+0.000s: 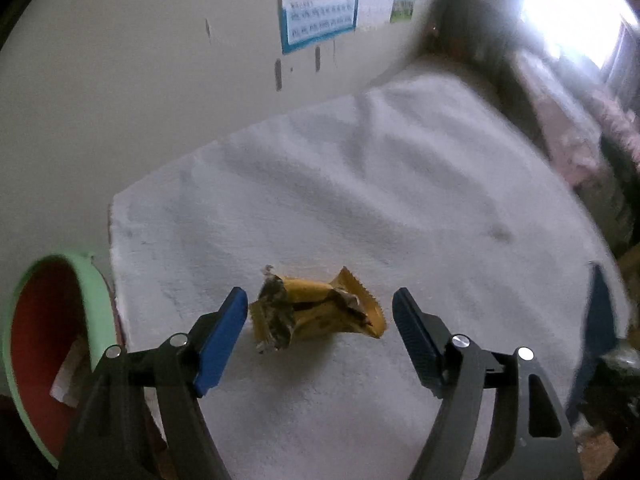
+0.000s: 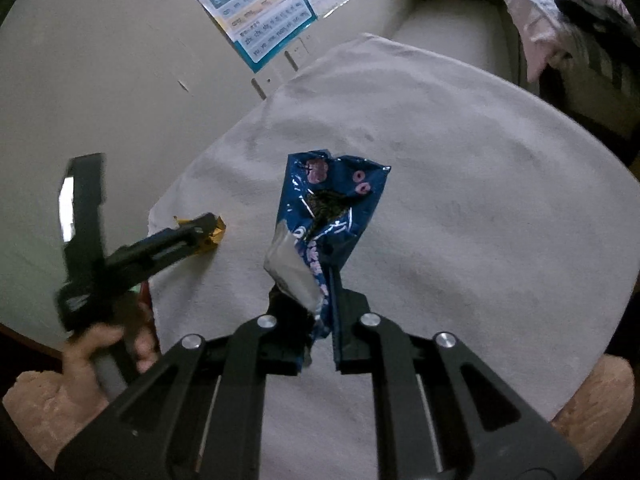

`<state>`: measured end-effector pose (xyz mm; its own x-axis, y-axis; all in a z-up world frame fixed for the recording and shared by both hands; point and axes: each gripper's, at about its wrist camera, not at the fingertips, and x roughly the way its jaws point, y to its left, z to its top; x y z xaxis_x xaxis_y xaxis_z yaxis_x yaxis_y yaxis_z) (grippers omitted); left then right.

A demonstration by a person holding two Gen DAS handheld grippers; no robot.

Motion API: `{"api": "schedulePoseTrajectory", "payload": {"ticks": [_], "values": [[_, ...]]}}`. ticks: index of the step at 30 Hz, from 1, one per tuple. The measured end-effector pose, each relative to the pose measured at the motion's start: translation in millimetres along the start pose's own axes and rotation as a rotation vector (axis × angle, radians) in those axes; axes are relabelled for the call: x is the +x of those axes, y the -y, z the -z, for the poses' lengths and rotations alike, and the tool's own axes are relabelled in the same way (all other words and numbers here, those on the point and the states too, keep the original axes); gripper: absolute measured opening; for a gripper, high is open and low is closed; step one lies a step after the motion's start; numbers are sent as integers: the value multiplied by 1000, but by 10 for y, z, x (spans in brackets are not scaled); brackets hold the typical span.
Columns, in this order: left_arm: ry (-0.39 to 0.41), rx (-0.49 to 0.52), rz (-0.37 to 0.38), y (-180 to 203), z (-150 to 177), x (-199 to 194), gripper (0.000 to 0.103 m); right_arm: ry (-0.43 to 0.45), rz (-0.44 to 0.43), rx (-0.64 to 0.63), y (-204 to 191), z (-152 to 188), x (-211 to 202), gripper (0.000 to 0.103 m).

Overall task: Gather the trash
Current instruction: 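Grasp the blue snack wrapper with the right tool while the left tool grasps the small yellow wrapper, then carry the blue and yellow wrappers over the green bucket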

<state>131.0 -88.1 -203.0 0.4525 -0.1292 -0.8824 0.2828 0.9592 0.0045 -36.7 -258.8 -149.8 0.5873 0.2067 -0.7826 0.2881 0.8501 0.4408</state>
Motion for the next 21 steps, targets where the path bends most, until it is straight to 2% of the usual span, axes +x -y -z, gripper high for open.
{"api": "schedulePoseTrajectory", "payload": {"ticks": [1, 3, 4, 5, 7, 11, 18, 21], "values": [[-23, 14, -36, 20, 1, 77, 69, -3, -9, 5, 7, 7, 9, 11], [-26, -2, -48, 6, 12, 118, 67, -2, -19, 3, -28, -2, 60, 11], [-16, -13, -49, 1, 3, 108, 61, 1, -21, -1, -45, -20, 70, 11], [-5, -18, -55, -2, 1, 83, 45, 6, -22, -5, -53, -27, 63, 11], [-10, -8, -48, 5, -7, 62, 35, 11, -24, -6, -44, -33, 29, 11], [17, -33, -28, -97, 15, -101, 31, 21, -29, -7, -40, -34, -9, 11], [136, -52, -1, -208, 133, -861, 29, 72, -33, -62, -235, -99, -229, 11], [162, -82, 27, -278, 181, -1137, 29, 94, -36, -107, -408, -112, -322, 11]]}}
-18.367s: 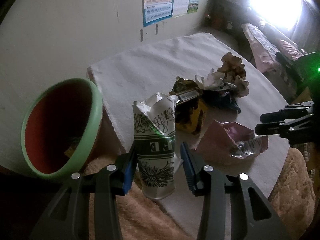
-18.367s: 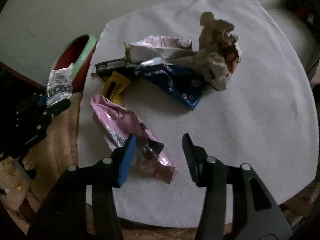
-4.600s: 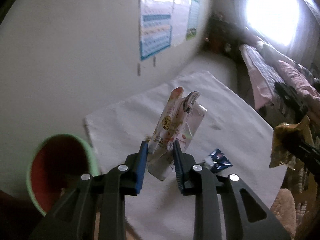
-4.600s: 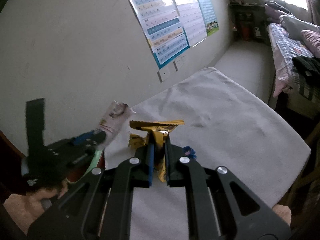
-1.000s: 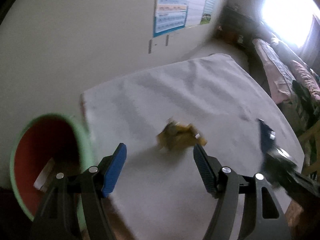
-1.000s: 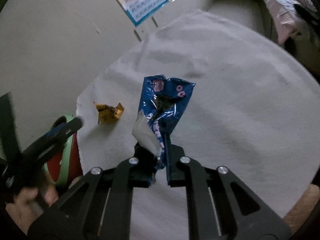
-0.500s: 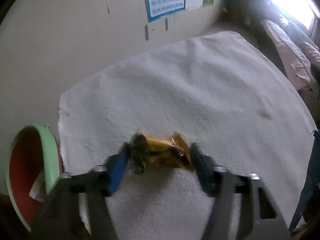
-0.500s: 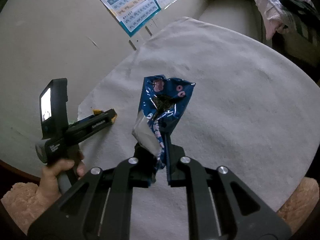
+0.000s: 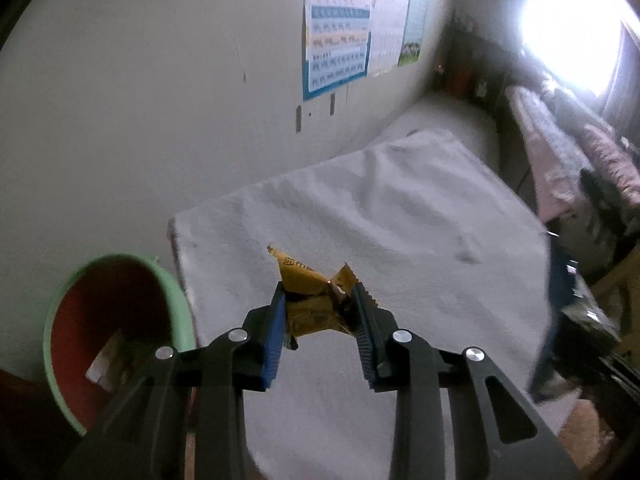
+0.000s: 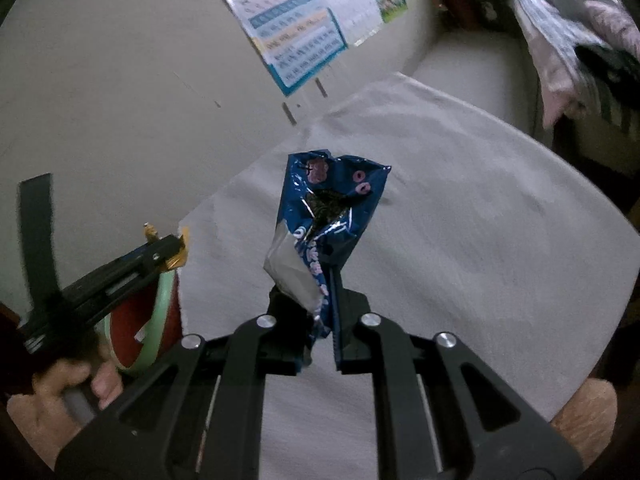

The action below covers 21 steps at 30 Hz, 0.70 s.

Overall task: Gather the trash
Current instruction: 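Carry the blue and yellow wrappers over the green bucket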

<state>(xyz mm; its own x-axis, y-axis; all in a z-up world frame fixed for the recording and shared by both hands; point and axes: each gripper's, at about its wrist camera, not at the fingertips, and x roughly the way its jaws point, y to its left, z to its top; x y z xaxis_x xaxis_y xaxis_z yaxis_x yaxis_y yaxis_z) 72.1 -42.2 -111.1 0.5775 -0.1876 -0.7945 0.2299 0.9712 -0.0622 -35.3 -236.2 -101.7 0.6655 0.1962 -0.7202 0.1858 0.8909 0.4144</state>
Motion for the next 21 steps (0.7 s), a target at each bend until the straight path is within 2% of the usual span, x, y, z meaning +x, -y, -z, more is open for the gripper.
{"api": "schedulePoseTrajectory", "payload": {"ticks": [4, 13, 21], "values": [[46, -17, 7, -57, 37, -322, 29, 24, -28, -48, -220, -59, -95, 11], [187, 19, -28, -129, -10, -858, 30, 88, -52, -124, -555, -155, -389, 11], [214, -26, -42, -363, 5, -996, 30, 88, -54, -187, -821, -141, -442, 11]]}}
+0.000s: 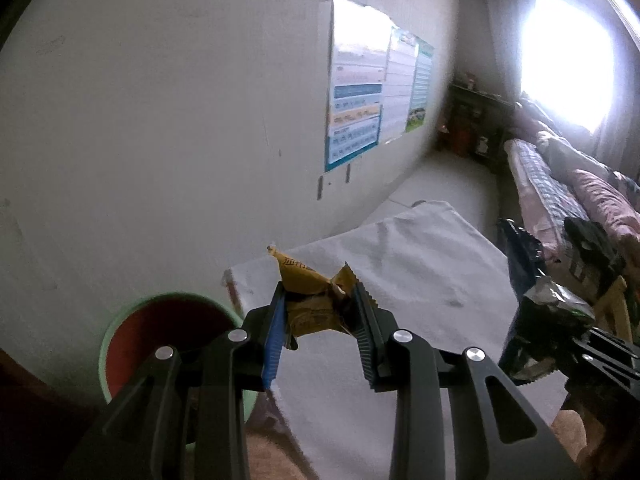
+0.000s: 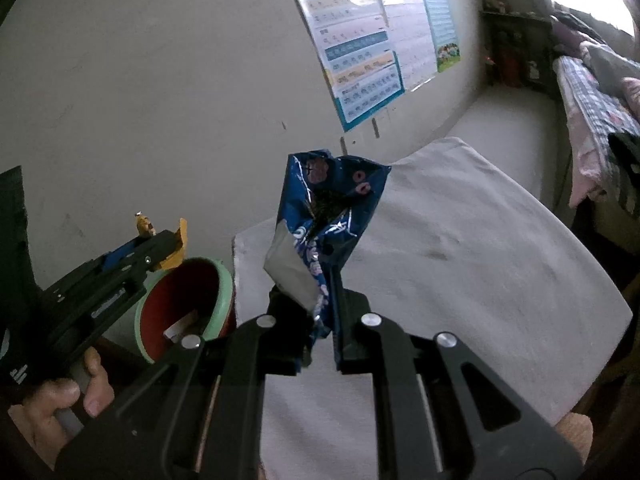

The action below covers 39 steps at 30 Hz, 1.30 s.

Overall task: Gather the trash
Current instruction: 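Carry the blue and yellow wrappers over the green bucket, then open both tools to drop the wrappers into the bucket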

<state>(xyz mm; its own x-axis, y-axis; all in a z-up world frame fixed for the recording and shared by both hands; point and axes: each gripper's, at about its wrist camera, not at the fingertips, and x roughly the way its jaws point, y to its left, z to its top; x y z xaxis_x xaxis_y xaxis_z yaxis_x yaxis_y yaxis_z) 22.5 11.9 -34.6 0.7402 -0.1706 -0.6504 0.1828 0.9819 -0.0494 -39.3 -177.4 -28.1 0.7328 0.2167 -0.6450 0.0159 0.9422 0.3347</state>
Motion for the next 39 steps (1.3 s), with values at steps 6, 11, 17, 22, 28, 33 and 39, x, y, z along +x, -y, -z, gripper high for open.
{"api": "schedulePoseTrajectory", "payload": {"ticks": [6, 11, 17, 22, 28, 33, 39], "values": [[-4, -53, -26, -288, 72, 1, 30, -35, -10, -46, -225, 25, 119, 11], [-15, -98, -79, -595, 156, 49, 30, -83, -48, -92, -478, 11, 339, 11], [-58, -183, -173, -1127, 356, 126, 30, -151, -145, -130, -900, 26, 669, 11], [-111, -250, -231, -1533, 543, 281, 30, -213, -210, -182, -1264, 37, 1010, 12], [-179, -299, -259, -1834, 742, 457, 30, -310, -259, -212, -1537, 41, 1539, 12], [-197, -295, -290, -1901, 759, 548, 43, -368, -285, -243, -1728, 80, 1820, 47], [-178, -317, -321, -1897, 708, 506, 71, -322, -290, -211, -1662, 49, 1764, 61]]}}
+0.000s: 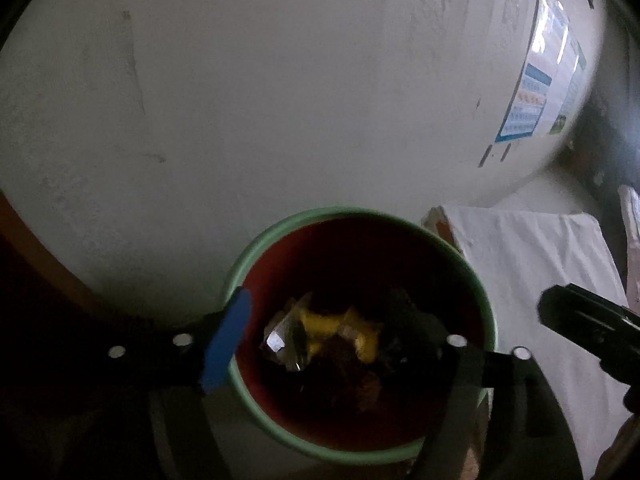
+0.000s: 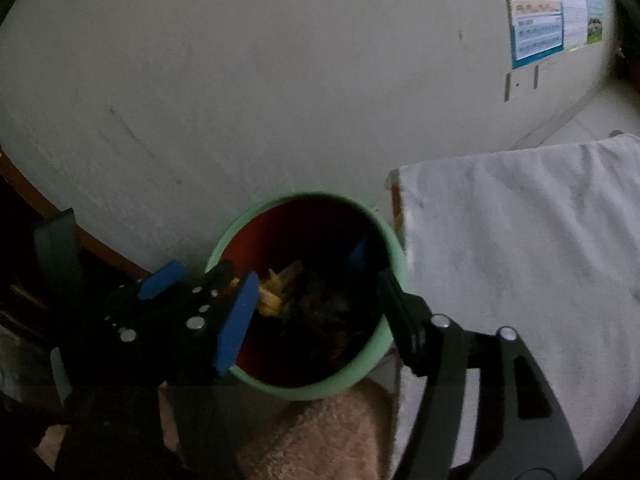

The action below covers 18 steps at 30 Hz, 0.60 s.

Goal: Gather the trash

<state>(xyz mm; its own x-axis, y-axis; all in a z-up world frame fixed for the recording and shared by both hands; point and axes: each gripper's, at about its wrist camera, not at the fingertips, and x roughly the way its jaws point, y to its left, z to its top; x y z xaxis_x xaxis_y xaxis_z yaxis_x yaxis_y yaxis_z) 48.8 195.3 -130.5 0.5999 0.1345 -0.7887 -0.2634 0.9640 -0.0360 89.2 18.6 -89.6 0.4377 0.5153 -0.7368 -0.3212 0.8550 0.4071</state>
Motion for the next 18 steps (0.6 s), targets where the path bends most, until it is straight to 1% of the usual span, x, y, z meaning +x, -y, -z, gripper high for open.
{"api": "schedulePoseTrajectory", "payload": {"ticks": [1, 2, 3, 5, 6, 9, 10, 12, 14, 15, 17, 18], "values": [[12, -2, 12, 20, -7, -50, 72, 18, 8, 3, 20, 7, -74, 61], [27, 3, 28, 49, -13, -111, 74, 45, 18, 3, 41, 15, -169, 61], [50, 16, 43, 125, -31, -181, 78, 76, 30, 2, 75, 21, -288, 64], [134, 61, 63, 314, -67, -429, 96, 160, 81, -6, 164, 68, -570, 85], [206, 90, 75, 451, -91, -612, 95, 211, 124, -11, 222, 118, -741, 88], [343, 131, 122, 788, -178, -1007, 95, 315, 256, -17, 428, 259, -1225, 96], [371, 134, 136, 897, -219, -1096, 95, 344, 294, -16, 493, 305, -1375, 99], [420, 128, 182, 1069, -253, -1291, 95, 426, 365, -17, 609, 420, -1716, 99], [466, 117, 265, 1251, -261, -1514, 95, 506, 445, -27, 675, 537, -2009, 99], [486, 112, 290, 1332, -256, -1616, 95, 543, 478, -33, 699, 577, -2125, 99], [516, 124, 309, 1489, -247, -1768, 95, 629, 515, -38, 754, 663, -2342, 99], [530, 142, 304, 1584, -226, -1847, 95, 683, 537, -30, 784, 709, -2451, 99]]}}
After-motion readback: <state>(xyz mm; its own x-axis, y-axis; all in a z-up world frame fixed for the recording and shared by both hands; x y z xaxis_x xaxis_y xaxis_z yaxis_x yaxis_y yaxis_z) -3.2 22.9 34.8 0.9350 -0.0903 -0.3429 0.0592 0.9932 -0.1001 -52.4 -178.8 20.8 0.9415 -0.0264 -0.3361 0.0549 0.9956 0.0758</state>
